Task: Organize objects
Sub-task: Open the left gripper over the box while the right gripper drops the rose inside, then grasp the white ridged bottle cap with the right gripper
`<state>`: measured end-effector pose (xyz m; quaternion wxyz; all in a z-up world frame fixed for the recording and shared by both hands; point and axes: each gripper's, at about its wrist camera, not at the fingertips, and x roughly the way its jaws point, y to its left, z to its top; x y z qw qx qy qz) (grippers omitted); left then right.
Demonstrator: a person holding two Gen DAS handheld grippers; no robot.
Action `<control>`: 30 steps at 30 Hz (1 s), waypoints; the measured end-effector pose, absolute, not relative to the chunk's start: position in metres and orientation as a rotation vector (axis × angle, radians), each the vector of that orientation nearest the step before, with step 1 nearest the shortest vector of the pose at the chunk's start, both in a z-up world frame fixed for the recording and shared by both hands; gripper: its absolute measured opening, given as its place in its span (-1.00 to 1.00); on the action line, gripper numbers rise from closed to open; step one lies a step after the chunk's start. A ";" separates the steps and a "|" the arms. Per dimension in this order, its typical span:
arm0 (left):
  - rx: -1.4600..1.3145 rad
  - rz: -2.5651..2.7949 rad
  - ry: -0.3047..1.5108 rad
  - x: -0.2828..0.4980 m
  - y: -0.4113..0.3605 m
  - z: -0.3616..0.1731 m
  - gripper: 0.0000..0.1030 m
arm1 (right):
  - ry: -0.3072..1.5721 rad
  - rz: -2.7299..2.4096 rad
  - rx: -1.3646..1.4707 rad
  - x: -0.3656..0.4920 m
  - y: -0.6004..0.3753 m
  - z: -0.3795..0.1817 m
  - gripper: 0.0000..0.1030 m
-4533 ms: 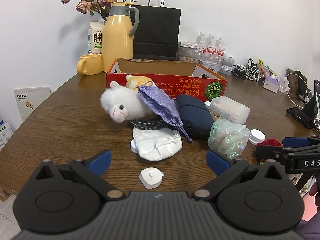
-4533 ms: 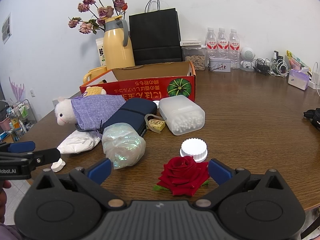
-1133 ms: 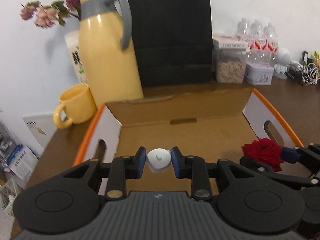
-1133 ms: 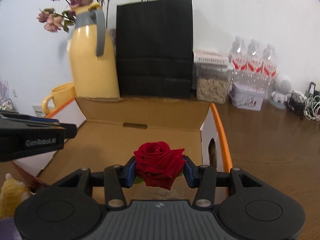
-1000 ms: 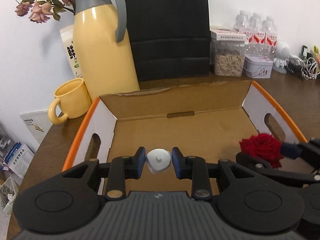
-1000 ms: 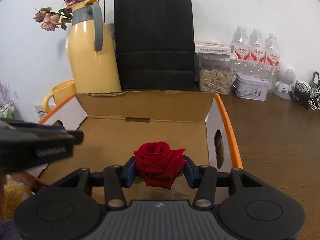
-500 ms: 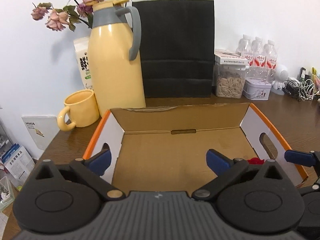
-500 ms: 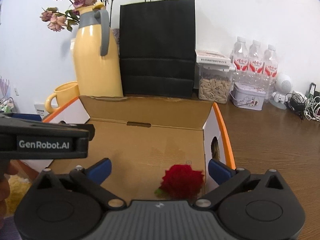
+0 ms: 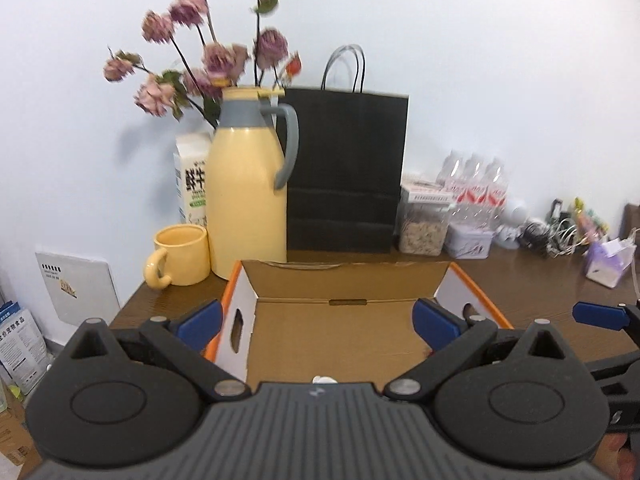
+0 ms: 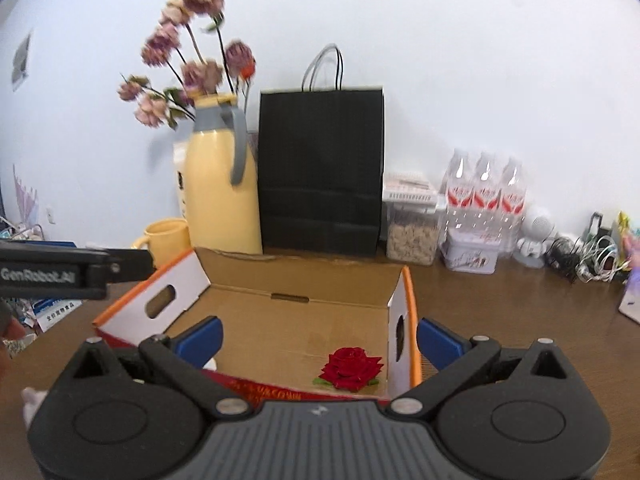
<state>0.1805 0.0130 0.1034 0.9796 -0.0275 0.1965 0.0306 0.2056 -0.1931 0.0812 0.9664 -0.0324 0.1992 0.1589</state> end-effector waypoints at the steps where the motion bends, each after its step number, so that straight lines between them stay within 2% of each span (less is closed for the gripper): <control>1: -0.056 0.057 0.387 0.171 0.015 0.104 1.00 | 0.391 0.324 -0.067 0.197 -0.196 0.083 1.00; 8: -0.024 0.053 0.359 0.103 0.027 0.087 1.00 | 0.351 0.346 -0.098 0.134 -0.211 0.075 1.00; 15: -0.038 0.042 0.385 0.052 0.039 0.053 1.00 | 0.417 0.337 -0.105 0.093 -0.227 0.040 1.00; 26: -0.093 -0.038 0.503 0.026 0.039 0.003 1.00 | 0.572 0.237 -0.060 0.070 -0.258 -0.024 1.00; 30: -0.094 -0.047 0.515 0.027 0.035 -0.001 1.00 | 0.582 0.237 -0.059 0.073 -0.258 -0.031 0.91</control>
